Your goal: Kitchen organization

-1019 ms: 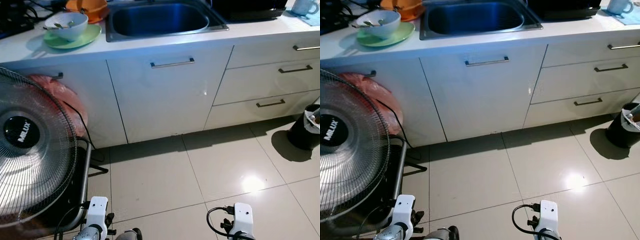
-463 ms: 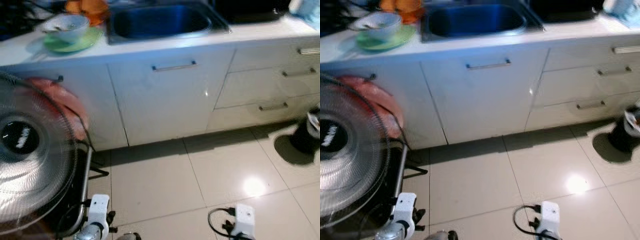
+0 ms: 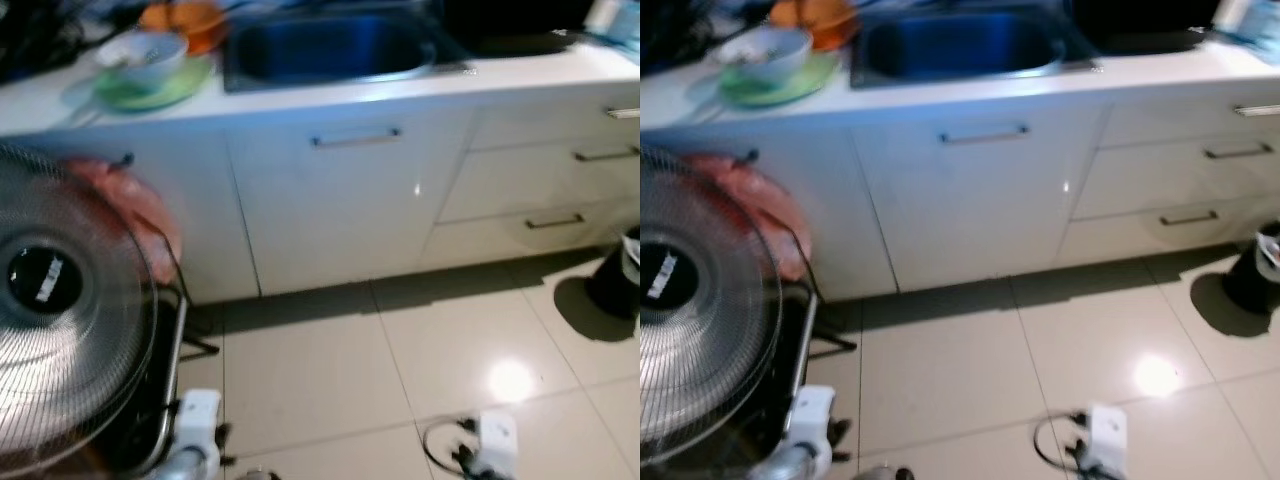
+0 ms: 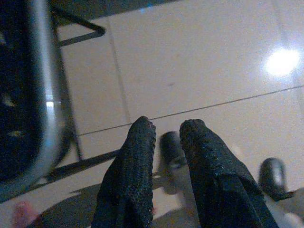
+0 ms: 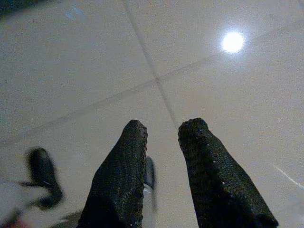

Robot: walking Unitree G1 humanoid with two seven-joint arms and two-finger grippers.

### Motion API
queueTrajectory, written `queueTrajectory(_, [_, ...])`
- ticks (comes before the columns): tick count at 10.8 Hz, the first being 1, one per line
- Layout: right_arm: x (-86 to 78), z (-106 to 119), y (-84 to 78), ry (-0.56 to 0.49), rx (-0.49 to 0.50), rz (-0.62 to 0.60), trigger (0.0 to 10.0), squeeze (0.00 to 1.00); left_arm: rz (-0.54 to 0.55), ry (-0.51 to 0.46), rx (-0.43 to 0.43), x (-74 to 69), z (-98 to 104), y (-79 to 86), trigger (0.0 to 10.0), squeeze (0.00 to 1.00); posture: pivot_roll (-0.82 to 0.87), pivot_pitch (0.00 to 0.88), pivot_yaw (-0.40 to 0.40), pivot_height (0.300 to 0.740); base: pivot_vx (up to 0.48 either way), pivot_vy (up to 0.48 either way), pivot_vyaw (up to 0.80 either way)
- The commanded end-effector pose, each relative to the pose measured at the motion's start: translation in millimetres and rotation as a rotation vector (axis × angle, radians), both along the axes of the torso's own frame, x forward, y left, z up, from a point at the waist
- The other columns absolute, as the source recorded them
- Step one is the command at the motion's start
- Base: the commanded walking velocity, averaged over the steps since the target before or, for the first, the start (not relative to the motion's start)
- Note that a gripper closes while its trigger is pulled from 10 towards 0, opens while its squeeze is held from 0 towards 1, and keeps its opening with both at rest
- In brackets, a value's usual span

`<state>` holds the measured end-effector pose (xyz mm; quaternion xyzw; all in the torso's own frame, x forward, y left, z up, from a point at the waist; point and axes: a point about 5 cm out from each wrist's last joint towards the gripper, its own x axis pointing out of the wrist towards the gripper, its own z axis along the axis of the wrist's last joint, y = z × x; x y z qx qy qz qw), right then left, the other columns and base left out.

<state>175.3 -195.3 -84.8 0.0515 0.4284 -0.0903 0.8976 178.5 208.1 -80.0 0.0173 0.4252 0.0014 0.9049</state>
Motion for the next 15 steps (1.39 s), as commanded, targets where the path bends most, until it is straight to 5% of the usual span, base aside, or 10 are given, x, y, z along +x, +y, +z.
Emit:
queueTrajectory(1, [-10.8,-3.7,-7.4,0.03,-0.013,-0.019,10.0,0.0,0.007,-0.008,-0.015,2.7,0.5,-4.4,10.0,0.0,-0.02,0.133,0.026,0.74,0.405,0.0,0.0])
queueTrajectory(15, [-11.0,-3.9,-6.7,0.028,-0.013,-0.016,10.0,0.0,-0.003,-0.007,-0.014,2.4,0.5,-4.2,10.0,0.0,-0.03,0.126,0.028,0.74,0.4,0.0,0.0])
